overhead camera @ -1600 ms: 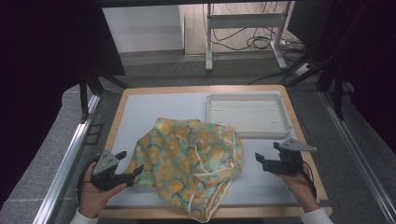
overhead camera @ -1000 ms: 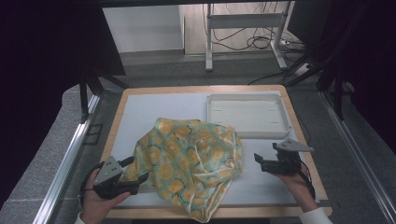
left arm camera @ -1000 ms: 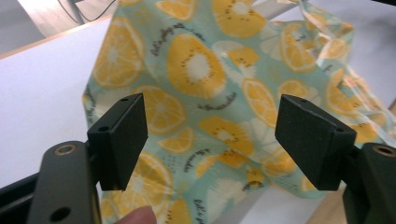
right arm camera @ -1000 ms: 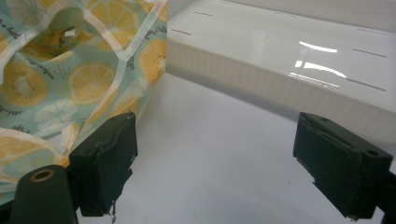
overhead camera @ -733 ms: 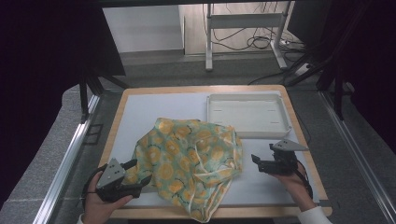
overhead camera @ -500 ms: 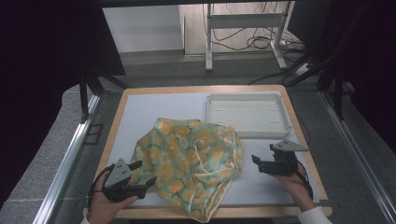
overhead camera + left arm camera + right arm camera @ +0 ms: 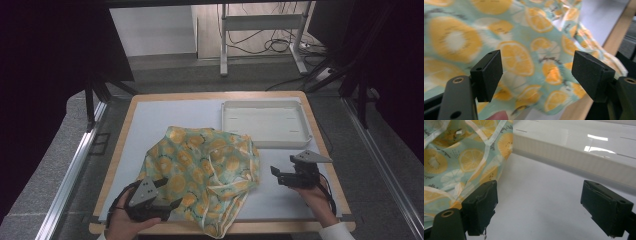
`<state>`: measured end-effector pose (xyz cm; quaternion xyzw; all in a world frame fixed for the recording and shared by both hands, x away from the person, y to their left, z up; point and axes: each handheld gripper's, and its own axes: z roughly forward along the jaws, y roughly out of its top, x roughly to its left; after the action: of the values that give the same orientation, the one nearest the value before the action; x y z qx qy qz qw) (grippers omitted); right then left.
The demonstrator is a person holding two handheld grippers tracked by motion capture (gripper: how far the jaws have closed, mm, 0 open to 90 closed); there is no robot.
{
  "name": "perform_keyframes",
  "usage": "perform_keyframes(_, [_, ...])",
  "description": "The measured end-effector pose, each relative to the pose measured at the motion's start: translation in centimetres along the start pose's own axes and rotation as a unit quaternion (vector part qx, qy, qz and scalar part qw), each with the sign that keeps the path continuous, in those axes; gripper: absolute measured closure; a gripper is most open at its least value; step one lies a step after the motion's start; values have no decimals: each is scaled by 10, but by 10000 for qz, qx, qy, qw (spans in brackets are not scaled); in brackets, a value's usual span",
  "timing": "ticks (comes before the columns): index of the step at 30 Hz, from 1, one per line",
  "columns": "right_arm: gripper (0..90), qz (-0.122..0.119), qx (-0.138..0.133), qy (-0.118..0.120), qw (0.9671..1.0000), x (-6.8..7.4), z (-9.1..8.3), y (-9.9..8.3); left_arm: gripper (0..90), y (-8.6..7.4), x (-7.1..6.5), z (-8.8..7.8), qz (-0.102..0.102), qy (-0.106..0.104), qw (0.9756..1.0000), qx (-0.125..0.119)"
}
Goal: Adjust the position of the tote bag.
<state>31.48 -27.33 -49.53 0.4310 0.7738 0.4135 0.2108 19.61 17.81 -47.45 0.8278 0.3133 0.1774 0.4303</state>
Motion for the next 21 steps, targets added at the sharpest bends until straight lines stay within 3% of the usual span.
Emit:
perform_keyframes(3, [142,95,-16,82,9999,-1,0,0,247,3,-4,7,-70,-188,9998,35])
perform_keyframes(11, [141,164,-17,95,9998,-1,-3,-2,246,9,-19,23,213,-488,9983,229])
perform_keyframes(16, [142,187,5,80,9998,-2,-2,-2,235,12,-30,38,295,-765,9955,484])
perform_keyframes(19, [142,192,-7,88,9998,-1,-3,-2,231,16,-38,56,564,-848,9919,754])
perform_keyframes(21, [141,189,-10,90,9998,-1,-3,-2,232,16,-38,60,579,-903,9908,828])
